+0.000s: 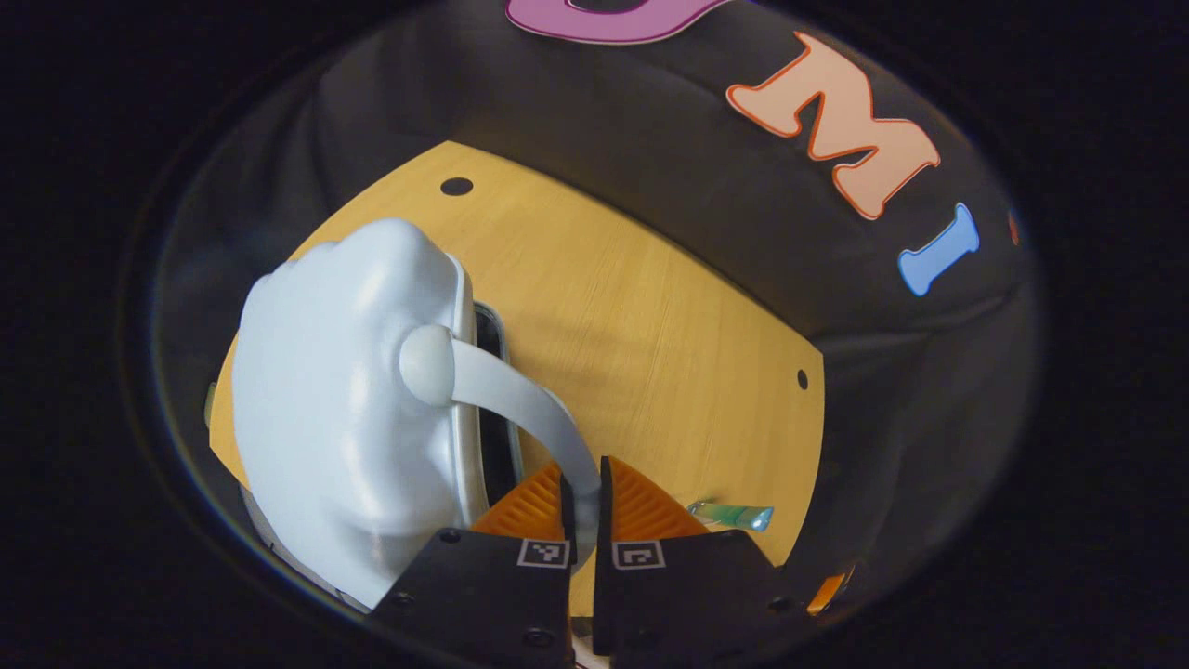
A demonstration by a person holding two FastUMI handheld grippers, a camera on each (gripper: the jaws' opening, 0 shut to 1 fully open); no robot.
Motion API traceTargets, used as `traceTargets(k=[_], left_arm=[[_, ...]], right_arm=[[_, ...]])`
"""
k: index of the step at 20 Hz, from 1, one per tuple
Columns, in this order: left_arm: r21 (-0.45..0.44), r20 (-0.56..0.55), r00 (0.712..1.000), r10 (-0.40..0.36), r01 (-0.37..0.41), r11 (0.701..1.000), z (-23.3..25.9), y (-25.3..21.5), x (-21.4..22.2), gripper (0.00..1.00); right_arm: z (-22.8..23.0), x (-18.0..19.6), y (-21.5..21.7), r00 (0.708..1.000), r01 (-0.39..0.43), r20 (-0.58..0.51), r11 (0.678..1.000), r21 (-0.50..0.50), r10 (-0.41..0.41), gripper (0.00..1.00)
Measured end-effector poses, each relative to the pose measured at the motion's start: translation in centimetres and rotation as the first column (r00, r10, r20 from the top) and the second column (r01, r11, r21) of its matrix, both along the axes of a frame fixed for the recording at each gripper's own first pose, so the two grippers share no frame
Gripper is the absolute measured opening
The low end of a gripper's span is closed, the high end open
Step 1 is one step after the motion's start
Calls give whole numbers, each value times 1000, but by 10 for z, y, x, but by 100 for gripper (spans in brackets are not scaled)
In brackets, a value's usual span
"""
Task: First open the suitcase, pack the skin care products into it, and then close the suitcase.
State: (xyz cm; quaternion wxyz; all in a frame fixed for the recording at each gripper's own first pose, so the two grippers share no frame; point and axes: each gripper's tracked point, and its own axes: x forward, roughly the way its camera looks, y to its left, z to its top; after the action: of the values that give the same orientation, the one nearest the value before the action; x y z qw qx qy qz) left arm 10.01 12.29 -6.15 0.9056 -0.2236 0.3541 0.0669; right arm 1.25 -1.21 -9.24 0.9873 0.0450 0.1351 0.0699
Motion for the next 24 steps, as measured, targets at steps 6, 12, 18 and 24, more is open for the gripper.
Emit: traceTargets(k=[6, 12, 18, 24], left_arm=[[-25, 133, 989, 63, -60, 998, 69, 54, -58, 2], [-3, 201, 961, 188, -191, 982, 106, 147, -134, 2], [27, 190, 931, 312, -322, 946, 89, 233, -194, 2], [-14, 114, 904, 411, -413, 911, 37, 295, -242, 2]], right_arm=[[-1, -7, 48, 996, -84, 1, 996, 3, 84, 98], [-3, -11, 89, 991, -135, 4, 991, 10, 135, 98], [0, -13, 117, 987, -161, 16, 987, -4, 161, 94], [4, -5, 122, 994, -108, 28, 994, -14, 109, 94]])
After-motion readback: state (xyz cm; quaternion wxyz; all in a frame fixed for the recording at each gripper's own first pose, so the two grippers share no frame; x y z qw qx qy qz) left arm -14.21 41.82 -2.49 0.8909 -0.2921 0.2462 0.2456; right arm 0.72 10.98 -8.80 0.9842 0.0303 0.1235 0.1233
